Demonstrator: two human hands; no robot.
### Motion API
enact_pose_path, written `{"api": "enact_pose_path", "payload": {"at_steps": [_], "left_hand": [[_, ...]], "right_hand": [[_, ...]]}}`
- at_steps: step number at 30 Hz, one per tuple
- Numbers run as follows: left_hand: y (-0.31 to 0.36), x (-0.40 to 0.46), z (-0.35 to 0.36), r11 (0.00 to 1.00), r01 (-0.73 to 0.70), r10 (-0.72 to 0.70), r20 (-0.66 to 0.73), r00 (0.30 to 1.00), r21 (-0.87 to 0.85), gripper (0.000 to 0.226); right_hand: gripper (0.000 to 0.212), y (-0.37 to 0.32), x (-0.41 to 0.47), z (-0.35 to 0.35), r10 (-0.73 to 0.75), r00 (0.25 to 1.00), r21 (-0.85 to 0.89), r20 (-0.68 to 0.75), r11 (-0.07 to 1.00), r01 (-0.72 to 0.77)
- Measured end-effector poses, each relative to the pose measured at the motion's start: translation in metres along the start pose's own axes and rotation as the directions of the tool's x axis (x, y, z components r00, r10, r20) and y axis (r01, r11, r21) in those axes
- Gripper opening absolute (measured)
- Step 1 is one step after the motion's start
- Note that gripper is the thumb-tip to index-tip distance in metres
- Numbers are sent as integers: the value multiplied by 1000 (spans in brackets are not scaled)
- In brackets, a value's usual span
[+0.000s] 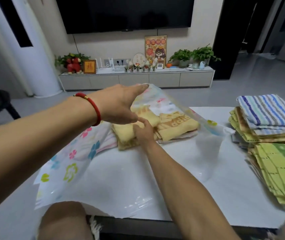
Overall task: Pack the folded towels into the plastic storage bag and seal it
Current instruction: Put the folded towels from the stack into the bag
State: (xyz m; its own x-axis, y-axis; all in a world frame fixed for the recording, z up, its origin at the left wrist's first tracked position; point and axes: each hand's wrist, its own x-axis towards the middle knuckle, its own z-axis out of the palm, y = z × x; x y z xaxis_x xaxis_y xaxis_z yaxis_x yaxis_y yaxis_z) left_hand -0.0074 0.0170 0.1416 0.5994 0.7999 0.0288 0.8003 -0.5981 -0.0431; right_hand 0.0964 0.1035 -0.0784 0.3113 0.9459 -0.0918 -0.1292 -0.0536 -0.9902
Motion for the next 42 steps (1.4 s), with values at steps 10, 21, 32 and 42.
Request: {"api": "enact_pose_path", "payload": {"at_steps": [10, 21, 32, 42], "left_hand": [[-5, -4, 15, 998, -9, 7, -22, 1000, -69, 91], [23, 7, 69, 989, 11, -21, -66, 998, -146, 89], [73, 47, 84, 982, -4, -17, -109, 994, -190, 86], [51, 22, 96, 998, -13, 10, -39, 999, -67, 79]], "right_hand": [[49, 30, 7, -7, 137, 990, -92, 22, 987, -134], [18, -50, -103, -221, -29, 944, -570, 329, 791, 223], [51, -64, -129, -458, -64, 838, -829, -542, 204, -521], [49, -74, -131, -451, -93, 834, -779, -543, 425, -460]]}}
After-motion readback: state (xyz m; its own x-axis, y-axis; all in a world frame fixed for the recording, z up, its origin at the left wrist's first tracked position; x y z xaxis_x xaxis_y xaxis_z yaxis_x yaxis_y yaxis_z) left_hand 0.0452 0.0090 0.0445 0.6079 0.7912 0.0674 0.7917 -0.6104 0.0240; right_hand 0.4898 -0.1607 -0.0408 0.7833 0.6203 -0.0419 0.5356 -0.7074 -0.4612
